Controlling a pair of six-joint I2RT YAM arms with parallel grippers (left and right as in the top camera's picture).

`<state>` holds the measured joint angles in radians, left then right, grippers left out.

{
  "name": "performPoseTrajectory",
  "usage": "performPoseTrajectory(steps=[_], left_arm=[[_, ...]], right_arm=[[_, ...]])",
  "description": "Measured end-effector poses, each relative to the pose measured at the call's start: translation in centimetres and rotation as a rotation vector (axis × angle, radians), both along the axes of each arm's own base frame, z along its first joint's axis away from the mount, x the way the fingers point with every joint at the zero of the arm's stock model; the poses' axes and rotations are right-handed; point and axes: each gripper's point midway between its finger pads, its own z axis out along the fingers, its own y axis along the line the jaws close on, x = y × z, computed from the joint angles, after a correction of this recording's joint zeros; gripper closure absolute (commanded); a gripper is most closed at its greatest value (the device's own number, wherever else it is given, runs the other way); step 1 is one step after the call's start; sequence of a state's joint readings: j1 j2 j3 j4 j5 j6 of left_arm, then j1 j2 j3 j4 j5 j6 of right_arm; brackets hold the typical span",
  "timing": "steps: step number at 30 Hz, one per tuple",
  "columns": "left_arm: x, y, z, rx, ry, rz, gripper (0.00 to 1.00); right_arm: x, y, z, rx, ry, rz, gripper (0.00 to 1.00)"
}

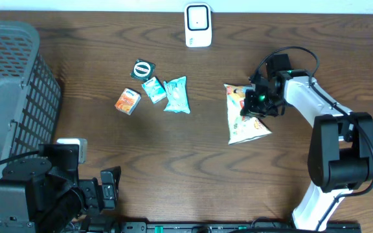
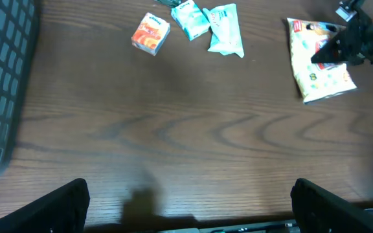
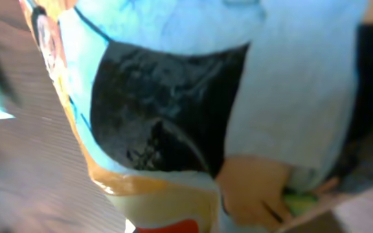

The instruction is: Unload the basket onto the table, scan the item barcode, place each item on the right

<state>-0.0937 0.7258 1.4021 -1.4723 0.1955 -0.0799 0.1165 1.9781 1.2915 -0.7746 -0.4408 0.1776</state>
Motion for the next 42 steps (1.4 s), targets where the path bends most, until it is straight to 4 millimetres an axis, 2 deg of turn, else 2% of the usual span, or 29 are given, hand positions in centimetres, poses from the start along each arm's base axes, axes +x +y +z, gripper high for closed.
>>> performPoseTrajectory(steps=[2,5,11,15,18,24,28,31,38,41,42], left_arm=[[0.0,0.0,0.0,0.000,0.000,0.000,0.02],[0.0,0.0,0.0,0.000,0.001,0.000,0.02],[0.0,0.0,0.0,0.000,0.000,0.000,0.02],[0.0,0.0,0.0,0.000,0.000,0.000,0.02],[0.0,0.0,0.0,0.000,0.000,0.000,0.02],[0.0,0.0,0.0,0.000,0.000,0.000,0.02],[0.0,0.0,0.0,0.000,0.000,0.000,0.02],[0.0,0.0,0.0,0.000,0.001,0.000,0.02],[0.0,0.0,0.0,0.000,0.000,0.000,0.02],[0.0,0.0,0.0,0.000,0.001,0.000,0.03],[0.0,0.0,0.0,0.000,0.000,0.000,0.02]], right_arm=[[1.0,0.9,0.5,0.055,-0.011,-0.018,0.99],[3.7,2.2,2.2,0.139,-0.073,-0.051,0.99],[12.3,5.1,10.0,0.352,-0.387,-0.120,0.99],[16.3,6.8,14.7,0.442,-0.617,-0.148,0.99],[18.1,8.4,17.5,0.457,-0.763,-0.175,0.99],[20.0,10.6,19.7,0.370,-0.927,-0.352,0.99],[21.4,11.4,22.2,0.416,-1.067,-0.458,0.99],[22.6,11.1,22.1,0.455,-1.097,-0.535,0.99],[26.6,10.9,16.5,0.428,-1.000,-0.627,0.99],[27.1,11.2,15.1,0.406,-0.967,-0.625,0.99],[27.2,11.2,15.1,0.405,-0.967,-0.625,0.99]])
